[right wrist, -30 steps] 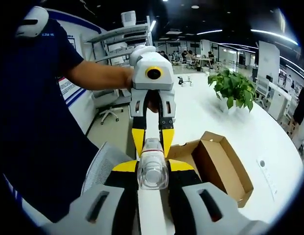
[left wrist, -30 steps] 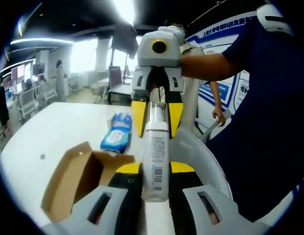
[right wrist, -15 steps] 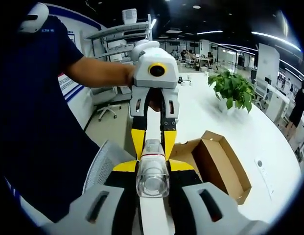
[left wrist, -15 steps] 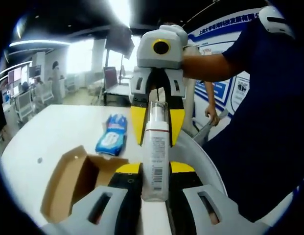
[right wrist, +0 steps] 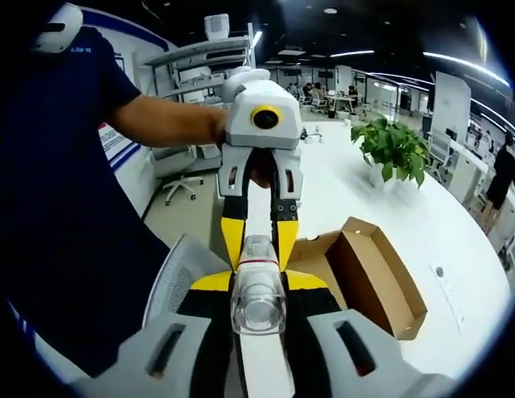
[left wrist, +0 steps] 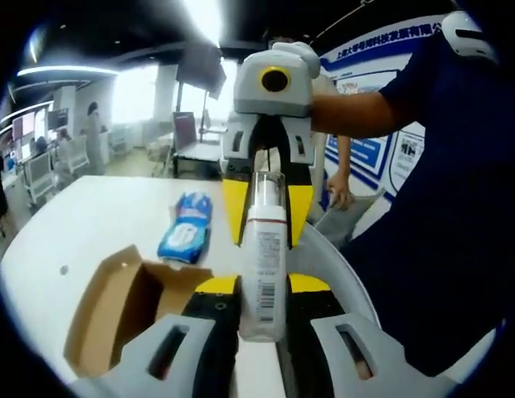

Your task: Operate the shoe box by opening the lid, removing the specified soft item, and placing it in the target area until the item is outside and the box remains undamaged.

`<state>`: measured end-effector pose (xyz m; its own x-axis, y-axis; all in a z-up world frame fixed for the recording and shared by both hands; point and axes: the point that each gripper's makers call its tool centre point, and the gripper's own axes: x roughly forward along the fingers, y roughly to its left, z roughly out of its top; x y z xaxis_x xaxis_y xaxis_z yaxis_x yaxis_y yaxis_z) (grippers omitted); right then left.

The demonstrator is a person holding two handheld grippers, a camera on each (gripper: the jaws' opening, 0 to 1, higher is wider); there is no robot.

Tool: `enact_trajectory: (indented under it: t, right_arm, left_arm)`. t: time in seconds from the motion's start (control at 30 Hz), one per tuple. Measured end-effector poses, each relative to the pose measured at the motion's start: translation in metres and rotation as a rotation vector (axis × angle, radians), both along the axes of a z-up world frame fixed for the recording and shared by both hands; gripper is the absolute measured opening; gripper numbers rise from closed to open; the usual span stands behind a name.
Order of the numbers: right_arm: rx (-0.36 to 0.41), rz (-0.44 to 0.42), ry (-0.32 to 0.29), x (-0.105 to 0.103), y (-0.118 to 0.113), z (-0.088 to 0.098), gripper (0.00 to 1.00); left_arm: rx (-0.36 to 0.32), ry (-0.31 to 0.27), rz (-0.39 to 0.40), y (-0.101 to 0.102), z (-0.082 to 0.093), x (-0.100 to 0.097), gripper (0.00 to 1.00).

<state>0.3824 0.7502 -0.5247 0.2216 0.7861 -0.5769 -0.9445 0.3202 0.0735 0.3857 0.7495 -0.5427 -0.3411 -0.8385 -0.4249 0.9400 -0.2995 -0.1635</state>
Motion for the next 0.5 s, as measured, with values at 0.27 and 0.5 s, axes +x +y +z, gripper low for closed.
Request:
enact_trajectory:
  t: [0.27, 0.5]
  right_arm:
    - [-0.013, -0.014, 0.024, 0.006, -0.01, -0.003, 0.19]
    - [-0.067, -0.04, 0.042, 0.011, -0.031, -0.011, 0.19]
  left_arm:
    - [-0.001, 0.018, 0.043, 0.003, -0.006, 0.004, 0.27]
    - [-0.021, -0.001, 0.129, 0.011, -0.008, 0.017, 0.28]
